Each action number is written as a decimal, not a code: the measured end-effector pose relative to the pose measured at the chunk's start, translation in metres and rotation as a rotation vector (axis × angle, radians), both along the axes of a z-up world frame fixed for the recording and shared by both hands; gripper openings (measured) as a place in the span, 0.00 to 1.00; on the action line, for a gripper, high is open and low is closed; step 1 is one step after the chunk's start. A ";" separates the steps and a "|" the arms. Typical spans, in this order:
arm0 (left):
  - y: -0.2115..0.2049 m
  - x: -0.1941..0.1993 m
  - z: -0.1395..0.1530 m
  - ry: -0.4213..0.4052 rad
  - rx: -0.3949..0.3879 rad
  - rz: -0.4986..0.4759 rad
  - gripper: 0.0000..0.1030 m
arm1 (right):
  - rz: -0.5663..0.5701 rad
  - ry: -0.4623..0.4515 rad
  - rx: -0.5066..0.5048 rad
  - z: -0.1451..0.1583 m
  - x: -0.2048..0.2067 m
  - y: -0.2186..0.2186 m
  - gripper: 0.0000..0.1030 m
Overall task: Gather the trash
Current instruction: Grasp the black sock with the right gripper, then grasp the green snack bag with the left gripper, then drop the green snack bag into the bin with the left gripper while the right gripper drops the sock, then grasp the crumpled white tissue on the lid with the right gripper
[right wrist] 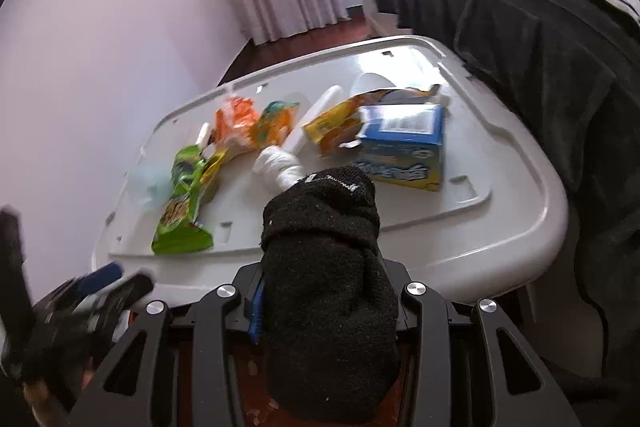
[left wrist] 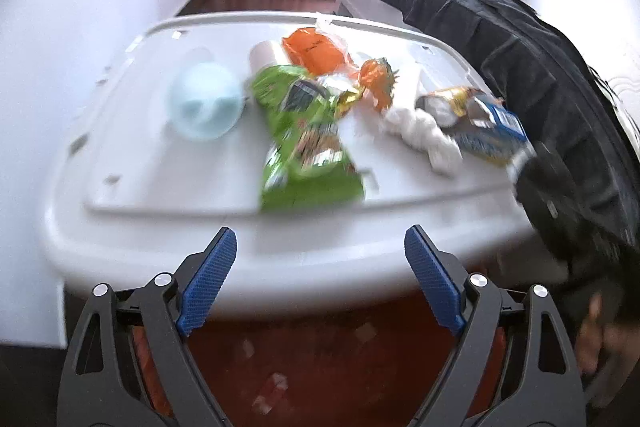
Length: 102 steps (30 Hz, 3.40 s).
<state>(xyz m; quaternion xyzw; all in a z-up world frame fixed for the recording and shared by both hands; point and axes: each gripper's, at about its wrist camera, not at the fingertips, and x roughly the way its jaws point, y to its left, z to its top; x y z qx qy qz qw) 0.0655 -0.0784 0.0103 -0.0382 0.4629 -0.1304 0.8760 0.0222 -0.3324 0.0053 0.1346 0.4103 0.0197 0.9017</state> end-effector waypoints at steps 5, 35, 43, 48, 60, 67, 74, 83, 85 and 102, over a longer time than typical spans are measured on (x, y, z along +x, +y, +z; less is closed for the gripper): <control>-0.005 0.045 -0.012 0.029 0.014 0.037 0.81 | -0.008 -0.020 0.032 0.004 0.000 -0.006 0.40; -0.026 -0.013 0.065 -0.216 0.232 0.008 0.28 | -0.037 -0.033 0.089 0.003 0.007 -0.011 0.40; -0.006 -0.088 0.057 -0.191 0.204 0.011 0.28 | 0.044 -0.046 0.013 0.000 -0.009 0.011 0.40; 0.003 -0.108 0.011 -0.093 0.200 0.022 0.28 | 0.119 -0.074 -0.072 -0.002 -0.044 0.038 0.40; 0.009 -0.103 -0.071 0.125 0.215 0.023 0.28 | 0.210 -0.001 -0.293 -0.044 -0.091 0.101 0.40; 0.014 -0.096 -0.078 0.151 0.205 0.036 0.28 | 0.213 0.044 -0.284 -0.054 -0.086 0.100 0.41; 0.011 -0.089 -0.084 0.175 0.265 0.058 0.77 | 0.152 0.084 -0.266 -0.057 -0.081 0.088 0.60; 0.014 -0.085 -0.087 0.192 0.255 0.074 0.77 | 0.082 0.069 -0.202 -0.051 -0.081 0.070 0.63; 0.015 -0.085 -0.087 0.191 0.252 0.077 0.77 | 0.077 0.064 -0.195 -0.050 -0.081 0.069 0.63; 0.019 -0.093 -0.075 0.129 0.193 0.064 0.81 | 0.220 0.047 -0.212 -0.010 0.073 0.064 0.69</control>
